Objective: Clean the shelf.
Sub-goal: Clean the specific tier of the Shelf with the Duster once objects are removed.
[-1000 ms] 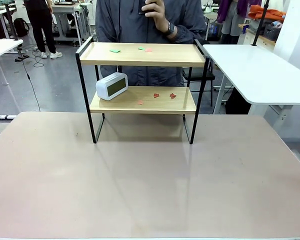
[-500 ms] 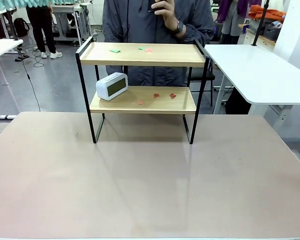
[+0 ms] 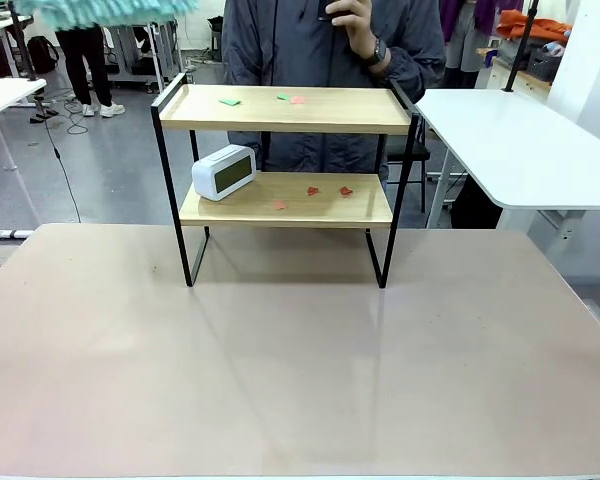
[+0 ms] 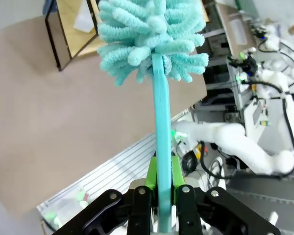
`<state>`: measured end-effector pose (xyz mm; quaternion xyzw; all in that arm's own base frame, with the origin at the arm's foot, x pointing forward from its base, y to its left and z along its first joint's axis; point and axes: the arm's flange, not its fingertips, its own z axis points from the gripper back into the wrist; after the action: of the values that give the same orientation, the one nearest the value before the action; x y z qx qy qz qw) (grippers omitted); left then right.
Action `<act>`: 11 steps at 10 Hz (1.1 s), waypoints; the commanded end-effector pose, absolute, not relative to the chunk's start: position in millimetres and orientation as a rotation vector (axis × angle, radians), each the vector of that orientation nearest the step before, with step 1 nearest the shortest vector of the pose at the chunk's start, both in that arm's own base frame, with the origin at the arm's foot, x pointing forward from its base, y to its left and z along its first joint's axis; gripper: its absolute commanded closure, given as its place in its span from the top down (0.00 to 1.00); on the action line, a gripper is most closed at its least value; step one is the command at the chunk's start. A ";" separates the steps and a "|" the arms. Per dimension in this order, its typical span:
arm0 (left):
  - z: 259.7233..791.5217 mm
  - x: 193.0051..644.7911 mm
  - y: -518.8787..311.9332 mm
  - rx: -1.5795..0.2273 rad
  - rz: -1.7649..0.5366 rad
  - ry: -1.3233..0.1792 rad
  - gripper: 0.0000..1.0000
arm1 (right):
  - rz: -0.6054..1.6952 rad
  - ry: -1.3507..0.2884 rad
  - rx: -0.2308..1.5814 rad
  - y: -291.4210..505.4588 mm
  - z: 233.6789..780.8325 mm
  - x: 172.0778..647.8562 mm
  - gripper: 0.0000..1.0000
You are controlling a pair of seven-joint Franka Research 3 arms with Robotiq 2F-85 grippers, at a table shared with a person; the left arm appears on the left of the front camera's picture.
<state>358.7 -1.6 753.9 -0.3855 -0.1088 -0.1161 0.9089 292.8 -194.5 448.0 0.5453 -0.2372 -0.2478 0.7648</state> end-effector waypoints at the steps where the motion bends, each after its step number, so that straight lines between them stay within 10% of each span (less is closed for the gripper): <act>1: 741.3 364.9 -38.6 -0.733 -0.190 -0.223 0.12 | -0.522 -0.550 1.202 -194.3 447.6 295.6 1.00; 11: 682.4 415.0 -112.7 -0.578 -0.107 -0.147 0.12 | -0.522 -0.550 1.202 -194.3 447.6 295.6 1.00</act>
<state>418.9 -107.7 686.6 -0.2852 -0.0763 -0.0575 0.9537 292.8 -194.4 448.0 0.5453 -0.2371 -0.2478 0.7648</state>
